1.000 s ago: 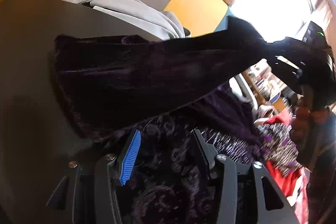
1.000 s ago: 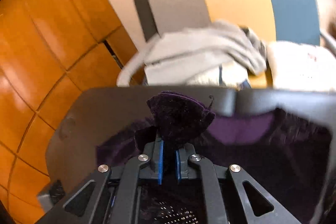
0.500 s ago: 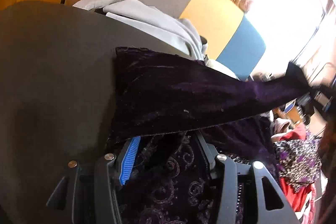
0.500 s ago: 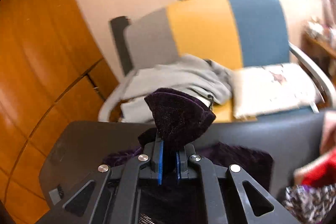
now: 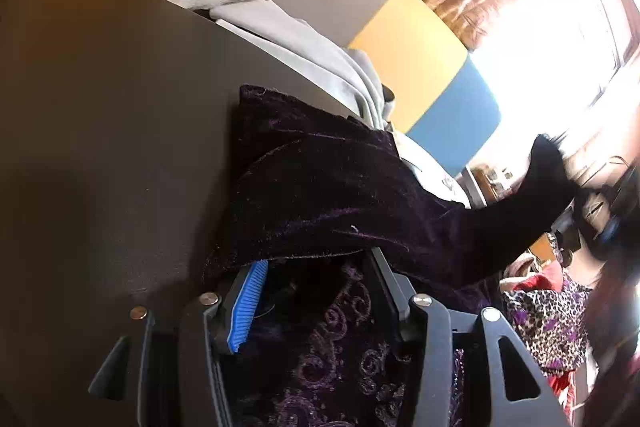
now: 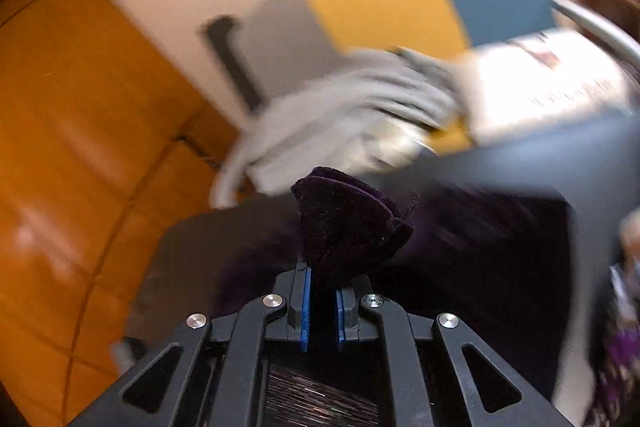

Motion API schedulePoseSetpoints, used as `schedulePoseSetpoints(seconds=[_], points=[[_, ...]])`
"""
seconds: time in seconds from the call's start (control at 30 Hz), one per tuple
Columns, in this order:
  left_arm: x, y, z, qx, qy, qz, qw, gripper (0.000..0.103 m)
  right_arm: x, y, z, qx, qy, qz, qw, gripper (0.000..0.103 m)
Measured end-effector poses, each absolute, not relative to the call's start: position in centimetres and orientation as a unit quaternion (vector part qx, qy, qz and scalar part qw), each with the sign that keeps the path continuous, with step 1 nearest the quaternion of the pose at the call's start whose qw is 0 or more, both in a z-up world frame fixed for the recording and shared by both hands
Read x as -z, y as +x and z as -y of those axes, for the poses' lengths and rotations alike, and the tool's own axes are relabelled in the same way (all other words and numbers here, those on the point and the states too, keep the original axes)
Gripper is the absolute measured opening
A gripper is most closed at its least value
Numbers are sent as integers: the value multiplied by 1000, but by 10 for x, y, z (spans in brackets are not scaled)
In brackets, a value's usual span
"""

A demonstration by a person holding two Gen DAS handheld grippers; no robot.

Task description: Fold clothes

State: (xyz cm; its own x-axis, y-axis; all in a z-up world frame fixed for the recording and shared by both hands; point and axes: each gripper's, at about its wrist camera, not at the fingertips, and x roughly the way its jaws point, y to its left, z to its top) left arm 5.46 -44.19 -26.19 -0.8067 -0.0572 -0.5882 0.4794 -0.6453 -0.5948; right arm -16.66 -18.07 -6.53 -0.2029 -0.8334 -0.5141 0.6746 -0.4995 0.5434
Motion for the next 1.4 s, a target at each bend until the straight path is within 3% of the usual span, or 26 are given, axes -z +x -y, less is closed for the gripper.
schedulePoseSetpoints(seconds=[0.2,0.37,0.5,0.87,1.0,1.07,1.13,1.23,1.37,1.4], points=[[267,74,453,853,231,-434,176,51,-58,-131,243,741,299,101,593,10],[264,79,448,854,223,-426,197,51,-86,-105,258,750,262,62,604,10],[271,83,450,850,224,-438,191,52,-52,-114,236,773,282,60,565,10],[264,73,441,864,264,-396,165,52,132,-189,97,803,442,140,375,10],[267,71,442,863,266,-399,160,52,194,-204,72,779,503,172,333,14],[268,72,443,862,263,-404,157,52,206,-202,66,765,515,194,334,20],[269,72,443,862,262,-404,157,52,214,-197,59,755,520,211,338,34],[268,73,443,862,258,-403,166,52,215,-191,47,745,512,247,350,46],[266,80,446,859,246,-417,169,52,203,-189,36,763,495,248,333,48],[266,81,447,857,243,-420,173,52,201,-190,38,769,497,237,326,41]])
